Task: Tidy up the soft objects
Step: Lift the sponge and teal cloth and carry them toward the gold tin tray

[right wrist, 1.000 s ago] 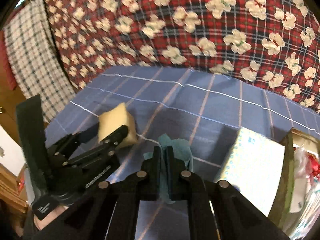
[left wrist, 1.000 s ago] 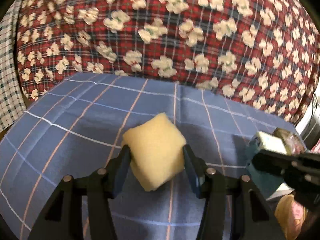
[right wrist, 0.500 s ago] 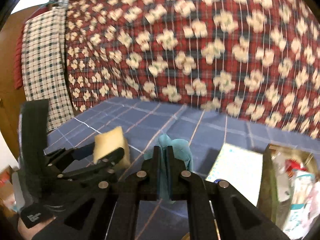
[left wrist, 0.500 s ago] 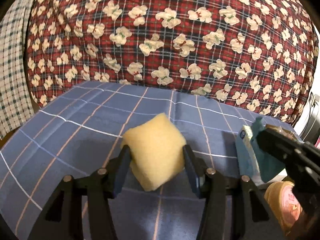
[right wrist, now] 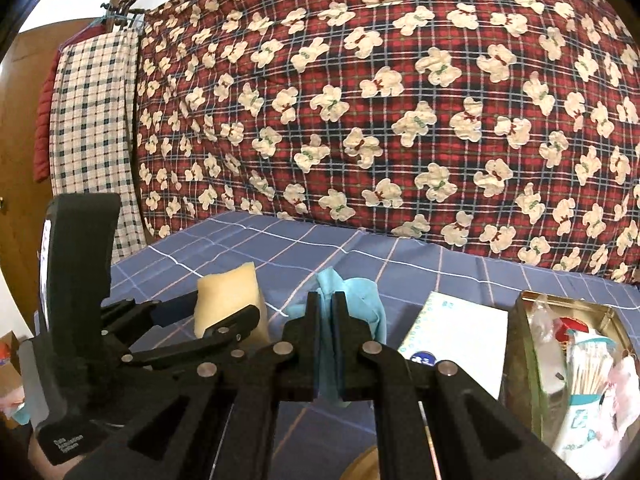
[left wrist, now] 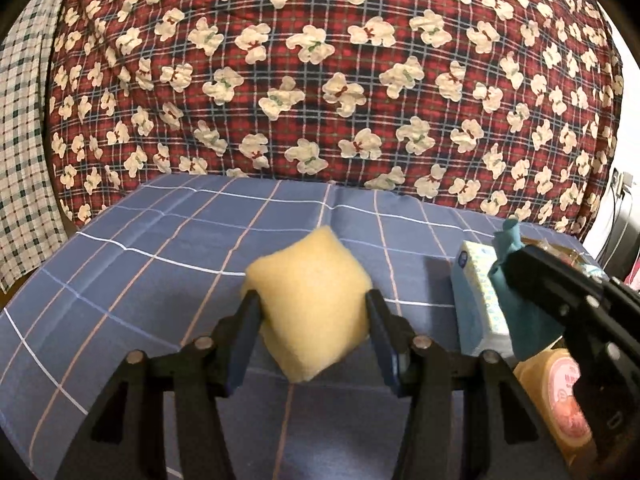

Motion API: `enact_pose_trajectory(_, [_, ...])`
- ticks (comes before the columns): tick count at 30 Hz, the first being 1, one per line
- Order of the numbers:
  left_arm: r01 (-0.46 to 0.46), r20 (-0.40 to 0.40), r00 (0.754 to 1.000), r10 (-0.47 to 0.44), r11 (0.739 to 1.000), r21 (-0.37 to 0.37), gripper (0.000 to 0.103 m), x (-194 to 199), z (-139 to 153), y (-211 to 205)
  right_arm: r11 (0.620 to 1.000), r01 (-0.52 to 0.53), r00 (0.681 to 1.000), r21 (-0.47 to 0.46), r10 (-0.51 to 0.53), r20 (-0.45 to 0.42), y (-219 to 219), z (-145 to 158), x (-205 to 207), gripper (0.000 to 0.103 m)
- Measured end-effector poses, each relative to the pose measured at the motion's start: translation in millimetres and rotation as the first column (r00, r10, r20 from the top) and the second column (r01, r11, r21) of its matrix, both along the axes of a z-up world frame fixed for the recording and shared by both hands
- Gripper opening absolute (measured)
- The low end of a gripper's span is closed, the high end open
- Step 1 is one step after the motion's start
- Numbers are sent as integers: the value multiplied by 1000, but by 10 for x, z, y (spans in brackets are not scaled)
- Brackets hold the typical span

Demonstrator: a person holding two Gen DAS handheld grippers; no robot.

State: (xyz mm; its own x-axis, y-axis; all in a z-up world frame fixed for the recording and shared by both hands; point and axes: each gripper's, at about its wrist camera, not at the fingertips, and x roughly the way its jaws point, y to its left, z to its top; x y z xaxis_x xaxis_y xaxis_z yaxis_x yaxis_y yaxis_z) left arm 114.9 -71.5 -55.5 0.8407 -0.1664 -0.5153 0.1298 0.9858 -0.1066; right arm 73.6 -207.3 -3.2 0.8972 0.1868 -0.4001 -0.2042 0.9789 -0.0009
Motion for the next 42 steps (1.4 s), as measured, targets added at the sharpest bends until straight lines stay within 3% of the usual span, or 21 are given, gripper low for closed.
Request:
enact_pose_trajectory(33, [24,25,999,-25,997,72,52,-174,61,-489,992,58,997,114,-62,34,-634,34,-270,6])
enact_pose_trajectory(42, [21,28,999,-24,997,74,52,-178,52,-491,992,73,991,105,-84,102,-654,14,-378,6])
